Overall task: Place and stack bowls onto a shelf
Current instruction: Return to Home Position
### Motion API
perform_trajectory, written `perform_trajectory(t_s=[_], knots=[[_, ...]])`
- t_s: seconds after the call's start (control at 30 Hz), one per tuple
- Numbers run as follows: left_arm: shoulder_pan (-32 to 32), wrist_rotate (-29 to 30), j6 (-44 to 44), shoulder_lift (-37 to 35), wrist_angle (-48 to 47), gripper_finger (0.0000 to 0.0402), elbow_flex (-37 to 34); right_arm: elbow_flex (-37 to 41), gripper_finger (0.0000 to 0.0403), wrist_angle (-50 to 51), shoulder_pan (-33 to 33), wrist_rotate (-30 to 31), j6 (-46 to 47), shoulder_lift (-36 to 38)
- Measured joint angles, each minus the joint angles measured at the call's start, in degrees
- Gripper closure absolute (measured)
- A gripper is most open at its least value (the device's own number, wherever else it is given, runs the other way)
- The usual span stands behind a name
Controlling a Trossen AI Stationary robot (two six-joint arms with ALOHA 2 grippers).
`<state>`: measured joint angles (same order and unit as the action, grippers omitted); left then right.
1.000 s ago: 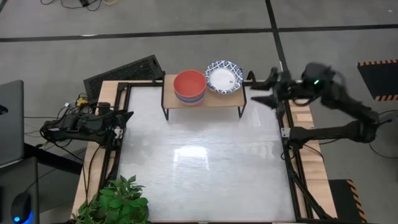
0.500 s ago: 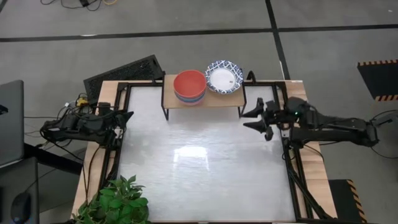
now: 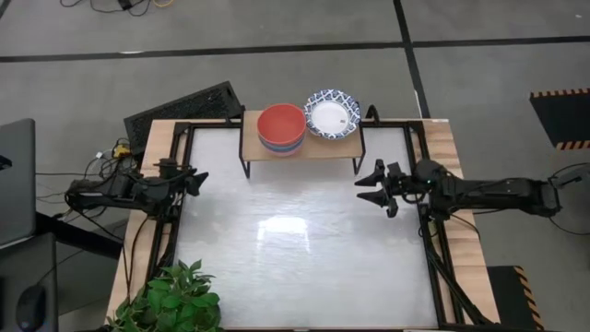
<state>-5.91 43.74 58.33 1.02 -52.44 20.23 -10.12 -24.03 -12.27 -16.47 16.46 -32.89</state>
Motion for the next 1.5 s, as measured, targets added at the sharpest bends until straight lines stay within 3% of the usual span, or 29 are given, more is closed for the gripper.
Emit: perform_trajectory(t_s=[0.13, 0.3, 0.6, 0.8, 1.0, 1.17, 1.37, 1.5], knots=[[-0.02, 0.25, -1.44, -0.04, 0.78, 0.01, -0.26, 3.47, 0.0179, -3.55, 0.0, 0.02, 0.4, 0.0], [-0.02, 2.04, -9.17, -0.04, 7.06, 0.01, -0.26, 9.32, 0.0179, -7.72, -0.24, 0.62, 3.61, -0.04], [-0.1, 1.1, -14.36, -0.04, 9.93, 0.01, -0.31, 9.61, 0.0179, -6.85, -0.7, 1.63, 4.11, 0.02], [-1.83, -15.27, -28.12, -0.04, 19.82, 0.01, -0.31, 9.63, 0.0179, -6.39, -1.41, 1.62, 3.64, -0.04], [-4.07, -15.32, -32.52, -0.07, 26.49, 0.01, -1.65, 9.65, 0.0179, -6.41, -1.4, 1.62, 3.67, -0.04], [-7.22, -16.41, -33.79, -0.04, 39.63, 0.01, -10.71, 9.67, 0.0179, -6.39, -1.38, 1.62, 4.54, -0.04], [-12.07, -22.65, -37.51, -0.87, 52.81, 0.01, -16.5, 9.67, 0.0179, -5.43, -1.38, 1.6, 3.79, -0.04], [-15.32, -29.8, -42.41, -0.88, 54.65, 0.01, -16.48, 9.69, 0.0179, -4.2, -1.27, 1.6, 4.39, -0.06]])
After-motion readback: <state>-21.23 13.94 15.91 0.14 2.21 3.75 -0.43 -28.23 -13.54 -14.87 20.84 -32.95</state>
